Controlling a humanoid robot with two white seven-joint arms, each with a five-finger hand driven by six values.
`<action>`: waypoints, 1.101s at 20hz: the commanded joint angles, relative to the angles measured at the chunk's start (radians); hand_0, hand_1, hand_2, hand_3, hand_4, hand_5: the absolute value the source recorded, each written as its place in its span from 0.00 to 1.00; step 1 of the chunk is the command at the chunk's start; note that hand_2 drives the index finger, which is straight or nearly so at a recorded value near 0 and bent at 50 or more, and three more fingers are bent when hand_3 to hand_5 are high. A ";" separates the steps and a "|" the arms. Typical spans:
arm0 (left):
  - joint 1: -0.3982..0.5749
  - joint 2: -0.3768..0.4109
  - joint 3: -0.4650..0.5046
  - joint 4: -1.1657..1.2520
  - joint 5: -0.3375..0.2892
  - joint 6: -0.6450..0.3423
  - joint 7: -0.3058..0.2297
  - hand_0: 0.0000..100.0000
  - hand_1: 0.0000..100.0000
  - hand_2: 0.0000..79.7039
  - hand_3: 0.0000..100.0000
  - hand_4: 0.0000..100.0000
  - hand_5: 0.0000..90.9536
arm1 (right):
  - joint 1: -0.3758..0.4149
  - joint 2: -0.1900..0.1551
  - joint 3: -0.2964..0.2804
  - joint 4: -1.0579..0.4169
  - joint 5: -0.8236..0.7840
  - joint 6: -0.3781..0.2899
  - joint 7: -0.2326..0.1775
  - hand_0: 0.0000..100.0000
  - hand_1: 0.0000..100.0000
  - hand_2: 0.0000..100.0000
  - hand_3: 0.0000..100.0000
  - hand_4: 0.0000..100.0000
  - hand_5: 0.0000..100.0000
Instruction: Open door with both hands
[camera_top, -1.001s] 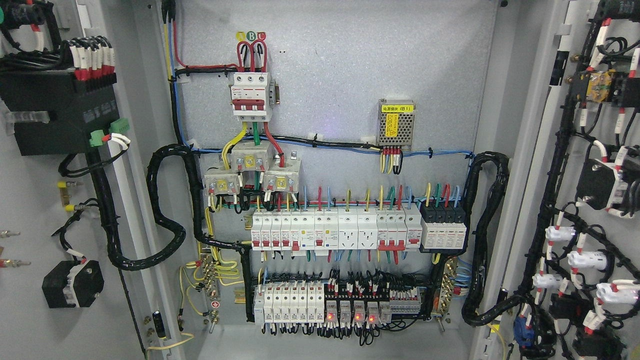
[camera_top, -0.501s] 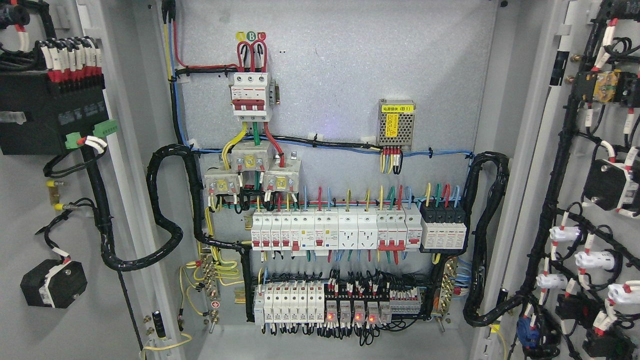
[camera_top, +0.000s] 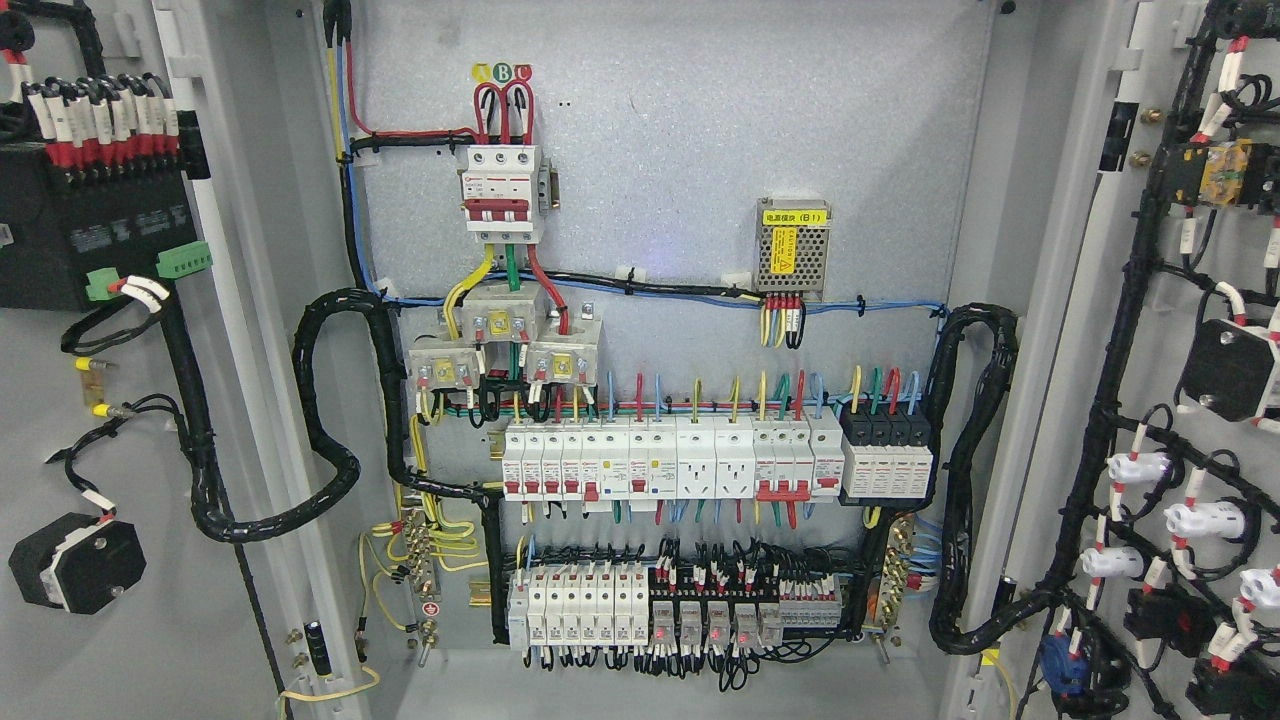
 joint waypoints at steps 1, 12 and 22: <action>-0.026 0.104 0.073 0.157 0.041 0.001 -0.010 0.29 0.00 0.04 0.03 0.03 0.00 | 0.000 -0.009 -0.033 0.004 -0.020 0.002 0.002 0.22 0.00 0.00 0.00 0.00 0.00; -0.133 0.227 0.062 0.333 0.091 0.002 -0.016 0.29 0.00 0.04 0.03 0.03 0.00 | 0.002 -0.008 -0.038 0.010 -0.020 0.000 0.001 0.22 0.00 0.00 0.00 0.00 0.00; -0.155 0.259 0.062 0.428 0.092 0.005 -0.045 0.29 0.00 0.04 0.03 0.03 0.00 | -0.008 -0.006 -0.036 0.024 -0.020 0.002 -0.001 0.22 0.00 0.00 0.00 0.00 0.00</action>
